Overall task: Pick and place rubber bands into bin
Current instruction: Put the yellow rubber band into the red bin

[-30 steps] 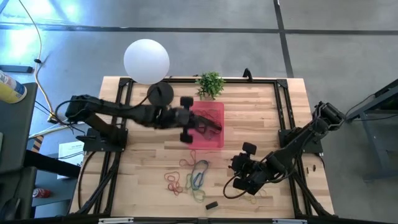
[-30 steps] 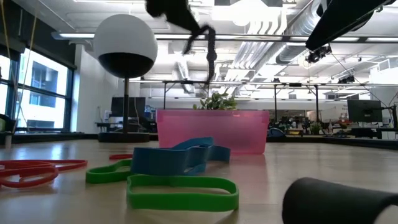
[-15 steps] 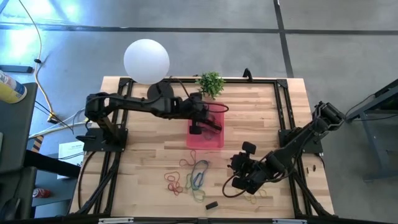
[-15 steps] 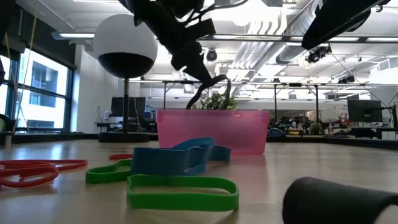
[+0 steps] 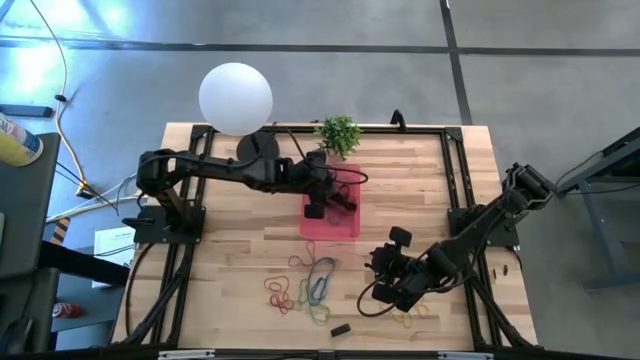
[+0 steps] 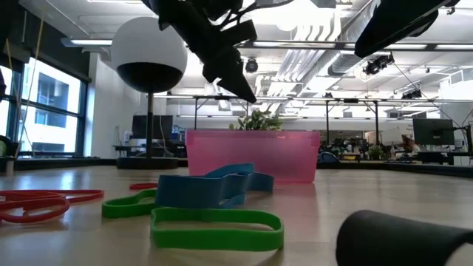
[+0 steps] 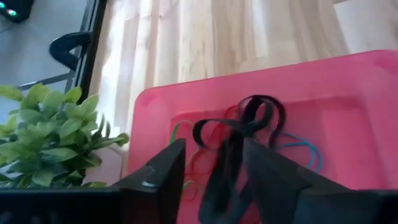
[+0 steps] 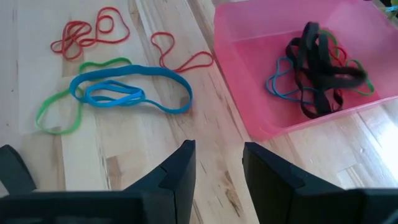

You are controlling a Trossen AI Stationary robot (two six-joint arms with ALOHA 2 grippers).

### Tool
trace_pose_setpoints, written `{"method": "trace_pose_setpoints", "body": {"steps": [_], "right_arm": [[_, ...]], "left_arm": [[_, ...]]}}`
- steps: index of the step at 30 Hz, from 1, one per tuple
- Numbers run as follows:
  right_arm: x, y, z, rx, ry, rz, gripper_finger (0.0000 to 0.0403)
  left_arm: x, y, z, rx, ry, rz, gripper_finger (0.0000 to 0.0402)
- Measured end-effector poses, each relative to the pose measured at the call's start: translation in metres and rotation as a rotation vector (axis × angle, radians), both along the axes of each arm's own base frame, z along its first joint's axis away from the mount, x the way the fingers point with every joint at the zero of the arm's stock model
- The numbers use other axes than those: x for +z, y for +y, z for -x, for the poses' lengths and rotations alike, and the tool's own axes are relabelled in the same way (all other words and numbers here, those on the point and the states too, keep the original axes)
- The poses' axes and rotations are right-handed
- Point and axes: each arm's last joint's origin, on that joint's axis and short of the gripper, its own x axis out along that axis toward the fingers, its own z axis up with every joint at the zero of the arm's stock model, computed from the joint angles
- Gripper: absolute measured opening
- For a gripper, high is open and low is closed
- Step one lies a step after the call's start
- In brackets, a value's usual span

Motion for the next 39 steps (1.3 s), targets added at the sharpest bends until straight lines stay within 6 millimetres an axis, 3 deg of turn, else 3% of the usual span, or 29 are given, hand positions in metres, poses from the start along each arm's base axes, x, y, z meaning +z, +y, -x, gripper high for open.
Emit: {"method": "trace_pose_setpoints", "body": {"steps": [5,9,13,16,20,24,29,34,39], "right_arm": [[0.0,0.001,0.0,0.01,0.015,-0.024,0.0124],[-0.002,0.004,0.001,0.081,0.078,-0.093,0.0124],[-0.003,0.013,-0.004,0.237,0.087,-0.205,0.0124],[-0.008,0.022,-0.01,0.365,-0.004,-0.343,0.0124],[-0.023,0.025,-0.01,0.431,-0.117,-0.444,0.0124],[-0.042,0.019,-0.003,0.384,-0.085,-0.476,0.0124],[-0.066,0.01,0.015,0.213,0.103,-0.531,0.0124],[-0.073,0.016,0.032,0.129,0.217,-0.573,0.0124],[-0.078,0.014,0.043,-0.006,0.287,-0.571,0.0124]], "left_arm": [[0.008,-0.006,-0.003,-0.076,-0.006,0.079,0.0196],[0.027,-0.026,-0.007,-0.187,0.026,0.168,0.0208],[0.048,-0.07,-0.008,-0.337,0.097,0.191,0.0209],[0.056,-0.109,0.0,-0.427,0.171,0.167,0.0209],[0.056,-0.157,0.024,-0.454,0.312,0.11,0.0209],[0.052,-0.193,0.051,-0.403,0.459,0.005,0.0209],[0.05,-0.219,0.076,-0.312,0.537,-0.08,0.0209],[0.051,-0.234,0.084,-0.23,0.469,-0.135,0.0209],[0.052,-0.234,0.083,-0.153,0.411,-0.16,0.0209]]}}
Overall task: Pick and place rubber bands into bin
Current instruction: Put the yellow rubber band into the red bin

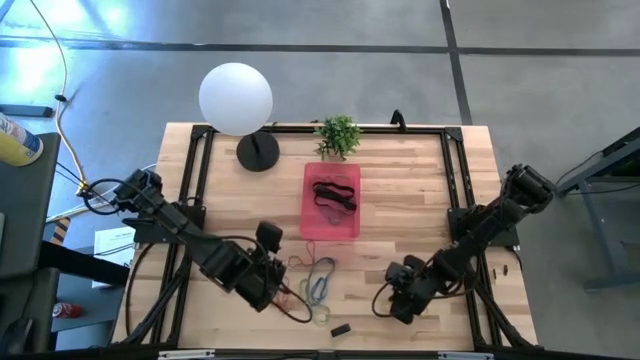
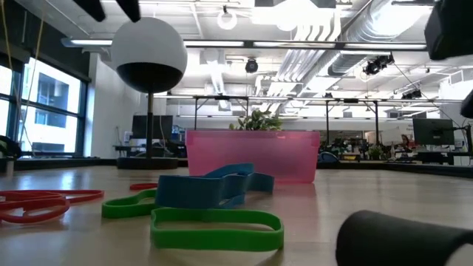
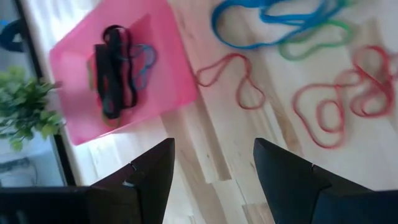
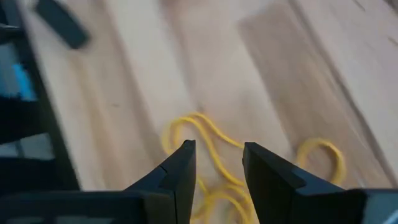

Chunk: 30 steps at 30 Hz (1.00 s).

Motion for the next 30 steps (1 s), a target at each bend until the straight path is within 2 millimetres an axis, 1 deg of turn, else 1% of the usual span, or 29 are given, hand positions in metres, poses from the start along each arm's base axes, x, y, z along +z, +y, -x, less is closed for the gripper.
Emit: {"method": "trace_pose_setpoints", "body": {"steps": [10,17,23,30], "right_arm": [[-0.007,-0.013,0.014,-0.173,0.154,0.096,0.0124],[-0.009,-0.016,0.012,-0.195,0.177,0.095,0.0124],[-0.023,-0.01,0.006,-0.158,0.191,0.1,0.0124],[-0.036,-0.008,0.004,-0.192,0.246,0.112,0.0123]], "left_arm": [[0.002,0.001,-0.003,0.034,-0.07,-0.039,0.0209],[0.002,0.001,-0.004,0.062,-0.104,-0.044,0.0209],[0.002,0.001,-0.004,0.067,-0.106,-0.041,0.0209],[0.002,0.001,-0.004,0.066,-0.105,-0.042,0.0209]]}}
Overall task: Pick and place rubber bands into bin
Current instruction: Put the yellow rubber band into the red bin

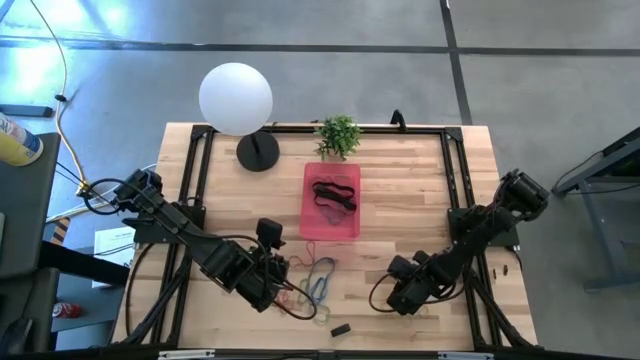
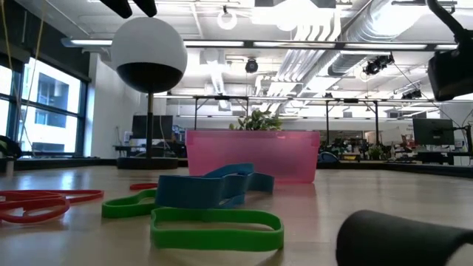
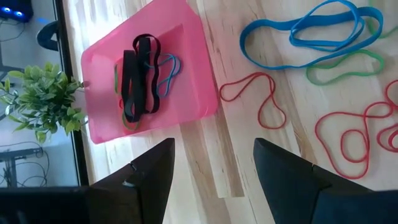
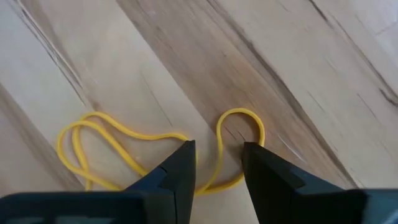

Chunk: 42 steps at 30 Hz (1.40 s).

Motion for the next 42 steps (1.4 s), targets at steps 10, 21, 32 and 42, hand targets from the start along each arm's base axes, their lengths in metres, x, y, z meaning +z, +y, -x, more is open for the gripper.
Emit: {"method": "trace_pose_setpoints", "body": {"steps": [10,21,32,42], "right_arm": [[-0.003,-0.006,0.003,-0.011,0.035,0.059,0.0011],[0.02,-0.012,0.0,0.003,-0.033,0.127,0.0002],[0.082,-0.027,-0.012,0.023,-0.283,0.199,0.0001],[0.094,-0.049,-0.007,-0.043,-0.137,0.119,0.0006]], "left_arm": [[0.0,0.0,0.0,0.0,-0.004,-0.008,0.0209],[0.0,0.0,0.0,0.003,-0.012,-0.019,0.0209],[0.001,0.001,-0.001,0.008,-0.027,-0.035,0.0209],[0.001,0.001,-0.001,0.013,-0.031,-0.032,0.0209]]}}
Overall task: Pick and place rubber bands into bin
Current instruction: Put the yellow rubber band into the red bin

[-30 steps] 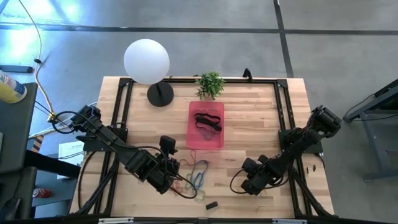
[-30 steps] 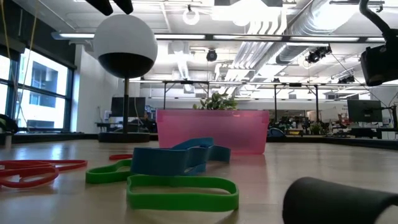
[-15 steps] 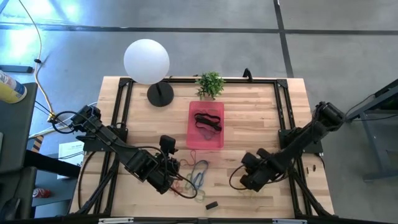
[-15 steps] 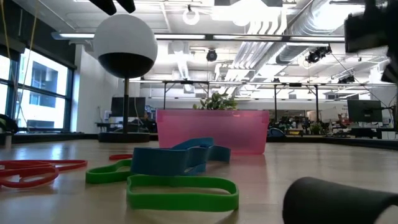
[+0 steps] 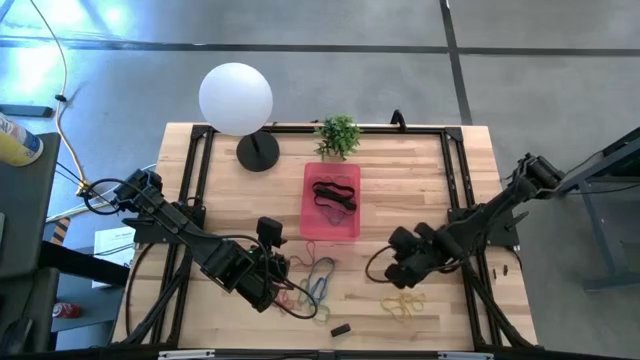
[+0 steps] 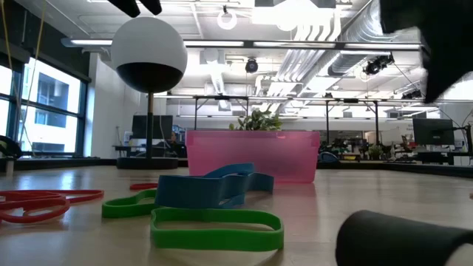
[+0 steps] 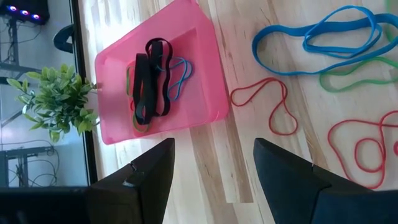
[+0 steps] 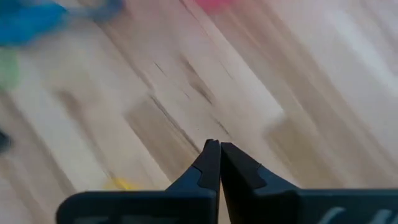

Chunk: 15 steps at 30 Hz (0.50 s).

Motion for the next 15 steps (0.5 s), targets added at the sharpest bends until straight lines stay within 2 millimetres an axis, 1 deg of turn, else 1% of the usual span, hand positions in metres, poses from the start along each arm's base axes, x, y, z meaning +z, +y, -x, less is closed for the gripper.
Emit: {"method": "trace_pose_setpoints", "body": {"steps": [2,5,11,15], "right_arm": [[-0.008,-0.002,0.005,-0.036,0.064,-0.048,0.0015],[-0.017,-0.002,0.007,-0.09,0.093,-0.113,0.0039],[-0.028,-0.001,0.004,-0.103,0.033,-0.17,0.0119],[-0.039,-0.002,0.006,-0.111,0.02,-0.2,0.0166]], "left_arm": [[0.0,0.0,0.0,0.0,0.0,0.0,0.0209],[0.0,0.0,0.0,0.014,-0.013,-0.005,0.0209],[0.001,0.001,0.0,0.023,-0.032,-0.031,0.0209],[0.001,0.001,-0.001,0.025,-0.038,-0.042,0.0209]]}}
